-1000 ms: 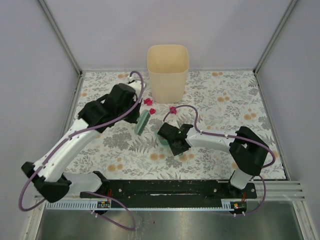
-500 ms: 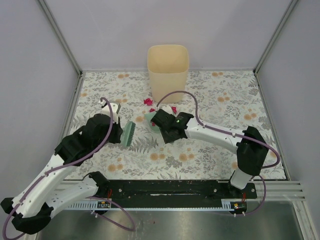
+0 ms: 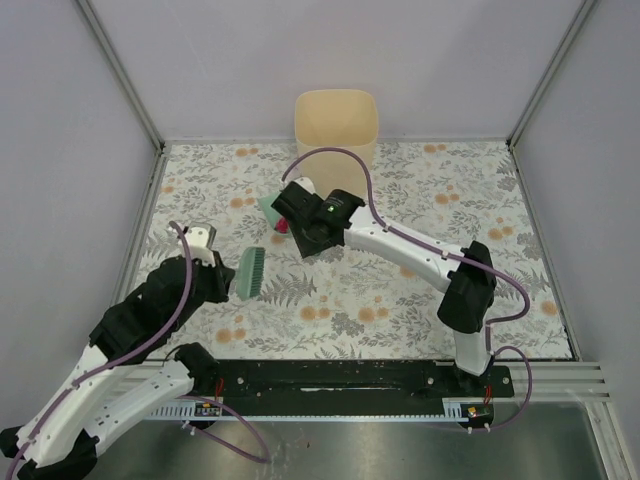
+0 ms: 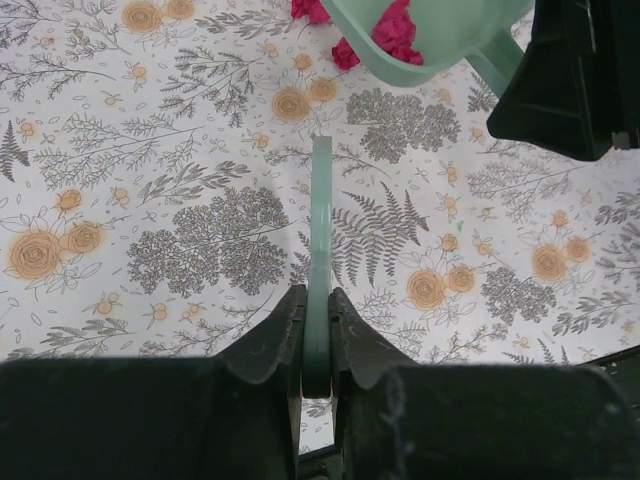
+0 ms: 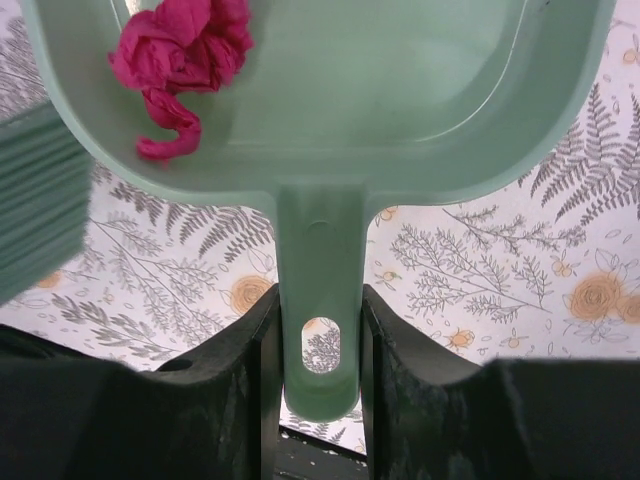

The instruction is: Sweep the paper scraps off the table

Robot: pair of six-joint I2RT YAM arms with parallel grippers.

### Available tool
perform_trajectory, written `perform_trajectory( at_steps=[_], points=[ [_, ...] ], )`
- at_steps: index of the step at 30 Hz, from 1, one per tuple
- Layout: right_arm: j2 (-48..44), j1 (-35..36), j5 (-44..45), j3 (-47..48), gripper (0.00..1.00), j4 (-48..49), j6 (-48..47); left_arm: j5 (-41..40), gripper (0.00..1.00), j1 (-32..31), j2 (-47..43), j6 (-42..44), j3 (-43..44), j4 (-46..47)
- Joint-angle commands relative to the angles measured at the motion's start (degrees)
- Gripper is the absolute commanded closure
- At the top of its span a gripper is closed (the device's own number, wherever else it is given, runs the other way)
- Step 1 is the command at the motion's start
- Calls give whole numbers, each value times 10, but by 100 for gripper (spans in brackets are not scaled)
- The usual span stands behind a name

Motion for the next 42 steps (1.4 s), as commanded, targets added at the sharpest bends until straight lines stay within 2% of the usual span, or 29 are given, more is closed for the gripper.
perform_trajectory(
  at_steps=[1,11,16,24,29,42],
  points=[
    [22,-14,4,104,100,-44,-23,-17,100,1,-31,-31,4,28],
    [137,-61,-28,386,100,-136,-57,-36,100,1,-40,-40,-17,40],
    [173,-90,-63,477,100,-142,-62,-30,100,1,-35,-37,-18,42],
    [157,-126,-126,490,100,-75,-77,-27,100,2,-31,-36,-19,45],
    [169,-140,-142,533,100,-51,-87,-27,100,1,-29,-36,-19,45],
    [168,-222,-288,534,100,65,1,-29,100,1,-31,-36,-19,44]
  ],
)
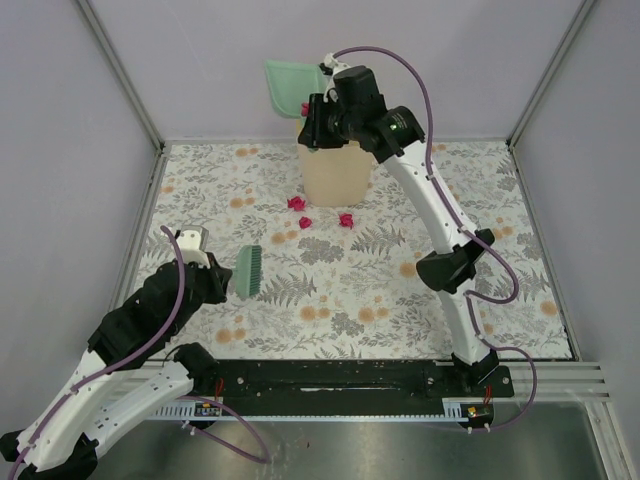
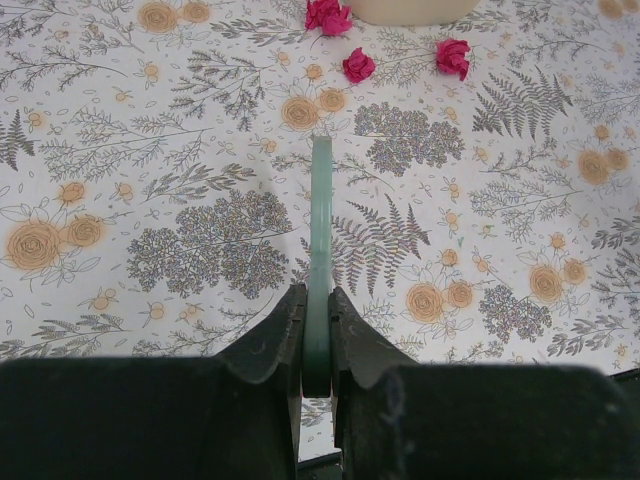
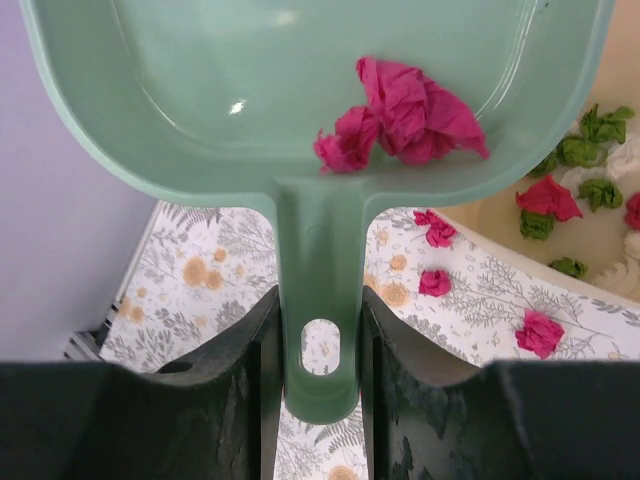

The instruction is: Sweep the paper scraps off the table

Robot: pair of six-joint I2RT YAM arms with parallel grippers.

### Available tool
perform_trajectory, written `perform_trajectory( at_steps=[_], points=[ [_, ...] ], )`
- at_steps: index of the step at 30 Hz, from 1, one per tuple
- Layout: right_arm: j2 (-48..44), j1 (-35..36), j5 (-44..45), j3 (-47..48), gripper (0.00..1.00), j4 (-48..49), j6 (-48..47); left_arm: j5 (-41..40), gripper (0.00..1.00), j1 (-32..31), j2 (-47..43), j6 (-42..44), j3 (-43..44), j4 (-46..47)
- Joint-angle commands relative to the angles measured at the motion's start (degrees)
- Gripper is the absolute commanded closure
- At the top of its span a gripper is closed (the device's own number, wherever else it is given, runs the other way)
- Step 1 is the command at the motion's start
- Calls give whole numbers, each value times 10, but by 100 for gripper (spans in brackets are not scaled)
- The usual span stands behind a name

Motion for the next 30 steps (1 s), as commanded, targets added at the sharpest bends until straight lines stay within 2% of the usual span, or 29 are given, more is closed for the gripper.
perform_trajectory(
  at_steps=[1,8,13,21,30],
  points=[
    [-4,-31,-83,18,100,81,49,-5,100,1,1,-4,-1,37],
    [-3,-80,-204,-5,100,160,150,-5,100,1,1,-5,-1,37],
    [-11,-105,-300,-51,100,252,239,-5,100,1,2,-5,-1,37],
    [-25,-122,-417,-150,100,496,436,-5,100,1,-2,-4,-1,37],
    [-38,-140,-420,-300,100,878,710,-5,100,1,-6,-5,-2,37]
  ],
)
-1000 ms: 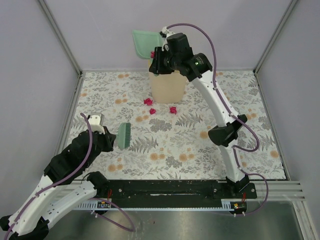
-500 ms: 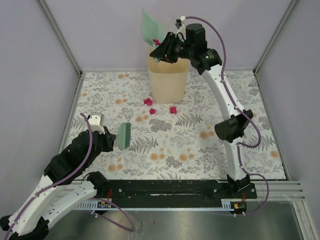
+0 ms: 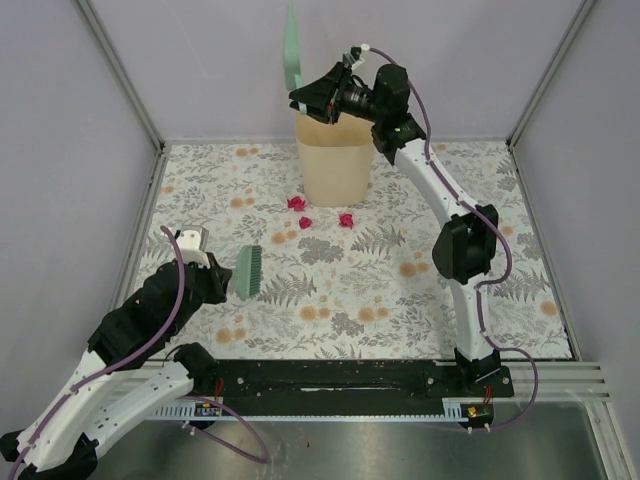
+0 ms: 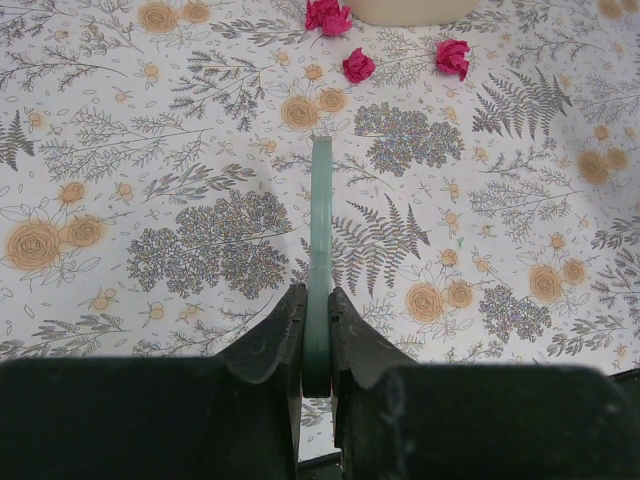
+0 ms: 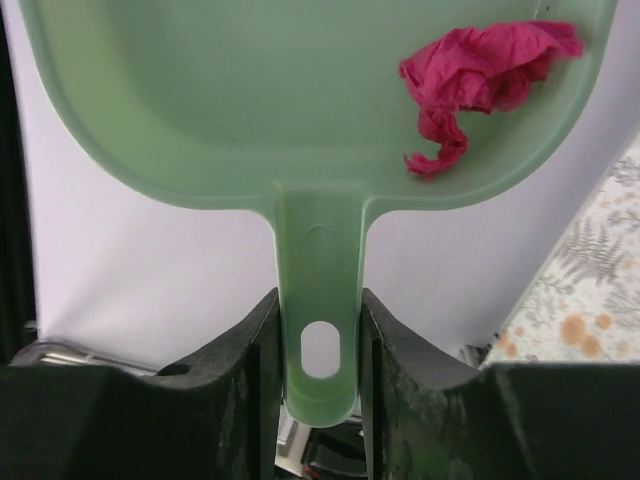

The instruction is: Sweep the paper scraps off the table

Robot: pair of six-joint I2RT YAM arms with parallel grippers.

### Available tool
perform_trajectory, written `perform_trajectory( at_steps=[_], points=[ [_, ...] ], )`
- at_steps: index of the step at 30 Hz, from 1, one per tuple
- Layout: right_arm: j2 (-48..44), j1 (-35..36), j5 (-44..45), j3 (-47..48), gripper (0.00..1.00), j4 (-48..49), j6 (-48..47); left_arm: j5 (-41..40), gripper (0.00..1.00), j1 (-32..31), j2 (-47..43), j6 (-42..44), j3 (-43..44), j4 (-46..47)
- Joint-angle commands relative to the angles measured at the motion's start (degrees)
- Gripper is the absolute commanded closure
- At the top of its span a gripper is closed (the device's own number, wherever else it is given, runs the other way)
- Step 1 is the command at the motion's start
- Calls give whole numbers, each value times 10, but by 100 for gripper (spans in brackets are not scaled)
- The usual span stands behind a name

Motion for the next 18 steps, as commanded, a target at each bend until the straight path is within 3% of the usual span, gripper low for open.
perform_trajectory(
  at_steps=[1,7,18],
  points=[
    [-34,-16,-10,-55,100,276,192,-6,100,2,-6,-6,-2,37],
    [-38,-29,43,-136,100,439,308,-7,100,2,-7,-6,-1,37],
    [-23,-31,94,-183,100,579,430,-8,100,2,-2,-7,-3,37]
  ],
)
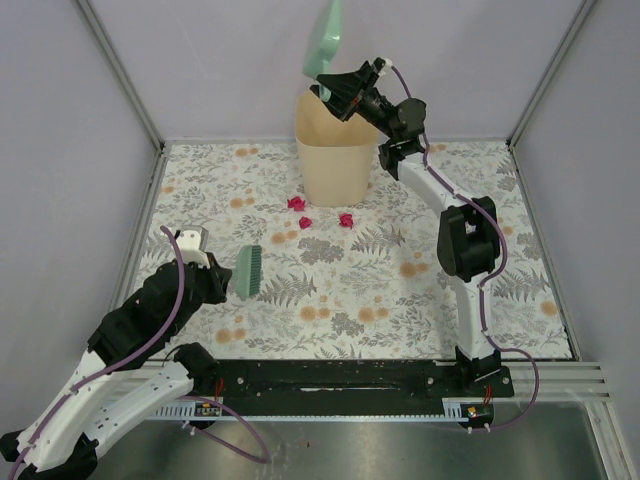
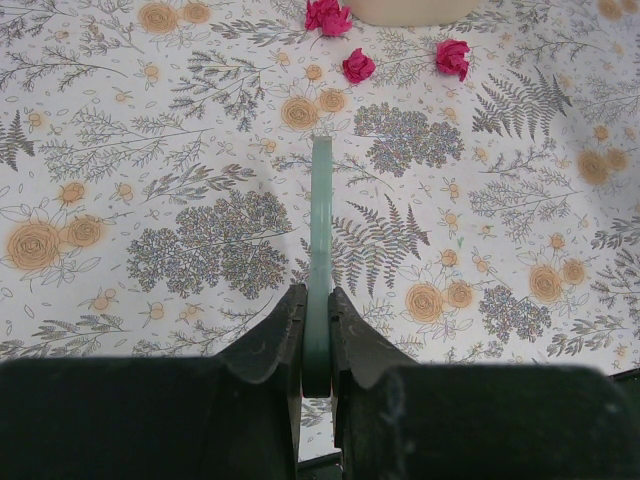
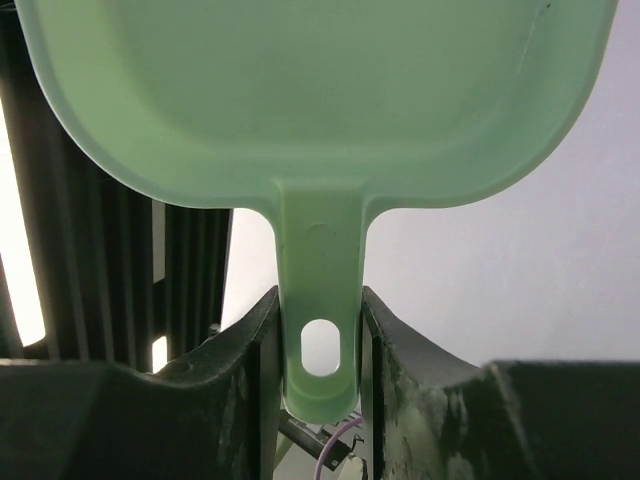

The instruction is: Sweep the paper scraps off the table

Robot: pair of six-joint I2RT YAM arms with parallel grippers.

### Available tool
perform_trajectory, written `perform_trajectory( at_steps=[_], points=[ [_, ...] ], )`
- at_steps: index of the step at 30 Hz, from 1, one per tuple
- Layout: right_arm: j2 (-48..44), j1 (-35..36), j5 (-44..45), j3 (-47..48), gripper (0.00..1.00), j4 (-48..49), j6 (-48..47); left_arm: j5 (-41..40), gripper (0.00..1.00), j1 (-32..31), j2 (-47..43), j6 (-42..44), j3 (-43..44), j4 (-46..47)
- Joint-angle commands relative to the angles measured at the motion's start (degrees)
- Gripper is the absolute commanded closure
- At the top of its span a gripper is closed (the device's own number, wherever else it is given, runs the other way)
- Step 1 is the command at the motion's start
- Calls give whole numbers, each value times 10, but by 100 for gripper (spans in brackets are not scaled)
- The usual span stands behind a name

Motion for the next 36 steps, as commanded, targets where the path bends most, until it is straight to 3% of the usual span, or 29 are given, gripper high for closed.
perform_trajectory(
  at_steps=[1,11,14,17,19,21,26,36],
  points=[
    [-24,0,20,5,100,109,71,-7,100,1,-1,-7,-2,37],
    [-120,8,-83,-67,100,-6,-57,-17,100,2,34,-11,13,41],
    [-168,23,-124,-105,100,-126,-158,-7,100,2,64,-14,22,90],
    [-225,44,-132,-137,100,-310,-311,-37,100,3,125,-5,54,122],
    [-264,55,-106,-152,100,-452,-433,-59,100,4,187,6,77,145],
    [-298,64,-75,-173,100,-561,-498,-63,100,5,232,11,111,160],
    [-385,101,5,-237,100,-694,-595,-33,100,19,288,30,123,268],
    [-532,184,179,-325,100,-869,-679,-7,100,70,379,22,175,320]
  ],
)
